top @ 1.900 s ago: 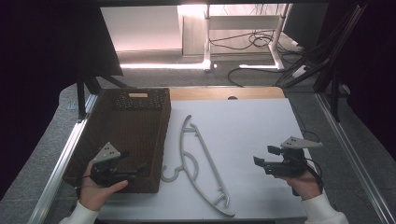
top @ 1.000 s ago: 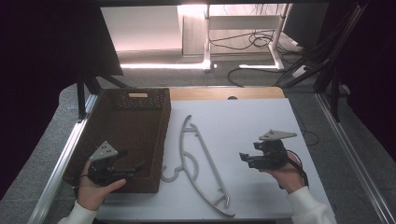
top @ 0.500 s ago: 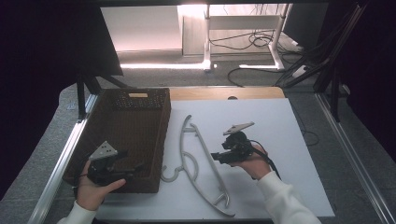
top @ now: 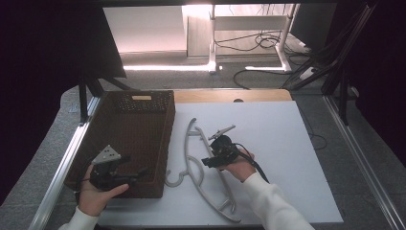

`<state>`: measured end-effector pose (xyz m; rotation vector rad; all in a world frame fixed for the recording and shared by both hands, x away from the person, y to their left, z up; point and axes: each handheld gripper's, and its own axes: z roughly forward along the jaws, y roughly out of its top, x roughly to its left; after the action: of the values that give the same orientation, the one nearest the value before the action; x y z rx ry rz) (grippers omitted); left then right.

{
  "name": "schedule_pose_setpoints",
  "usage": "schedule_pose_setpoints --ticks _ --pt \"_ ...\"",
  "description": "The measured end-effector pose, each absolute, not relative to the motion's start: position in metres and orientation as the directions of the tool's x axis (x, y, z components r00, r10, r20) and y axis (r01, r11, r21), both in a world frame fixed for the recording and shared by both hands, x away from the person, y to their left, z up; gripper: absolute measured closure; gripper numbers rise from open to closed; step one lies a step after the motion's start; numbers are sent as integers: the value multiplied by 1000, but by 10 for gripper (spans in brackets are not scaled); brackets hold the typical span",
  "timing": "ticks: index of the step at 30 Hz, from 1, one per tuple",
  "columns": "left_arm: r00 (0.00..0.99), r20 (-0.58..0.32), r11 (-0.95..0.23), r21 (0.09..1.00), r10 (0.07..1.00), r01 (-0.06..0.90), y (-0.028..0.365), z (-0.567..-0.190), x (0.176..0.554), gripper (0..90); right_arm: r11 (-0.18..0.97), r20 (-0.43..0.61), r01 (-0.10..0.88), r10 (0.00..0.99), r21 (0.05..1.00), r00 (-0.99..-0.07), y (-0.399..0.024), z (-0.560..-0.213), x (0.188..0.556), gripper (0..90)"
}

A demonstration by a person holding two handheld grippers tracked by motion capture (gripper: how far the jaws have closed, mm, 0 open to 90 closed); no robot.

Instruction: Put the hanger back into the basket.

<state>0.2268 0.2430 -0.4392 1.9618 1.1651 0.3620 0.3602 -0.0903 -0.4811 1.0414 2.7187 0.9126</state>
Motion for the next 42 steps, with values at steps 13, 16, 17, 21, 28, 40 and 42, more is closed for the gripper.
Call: schedule_pose_setpoints --ticks 13,16,17,21,28,40,42 --pt "532 -146 -247 763 834 597 243 -440 226 193 671 88 572 610 472 -788 -50 -501 368 577" --pt "531 -147 -246 762 835 599 243 -440 226 194 683 74 572 611 454 -788 -44 -505 369 601" --pt "531 -147 -247 762 834 599 243 -440 226 194 683 74 574 613 451 -787 -42 -505 369 611" --pt "534 -146 -251 761 833 598 243 -441 226 194 694 61 575 614 434 -787 -37 -508 370 657" --pt "534 -144 -251 762 833 597 243 -441 226 194 704 29 575 622 417 -783 -33 -509 369 782" --pt "535 -144 -251 763 832 596 243 -441 226 194 666 48 607 656 435 -754 -43 -500 376 816" --pt "535 -144 -250 764 833 595 243 -441 226 194 651 61 613 662 447 -747 -48 -495 377 819"
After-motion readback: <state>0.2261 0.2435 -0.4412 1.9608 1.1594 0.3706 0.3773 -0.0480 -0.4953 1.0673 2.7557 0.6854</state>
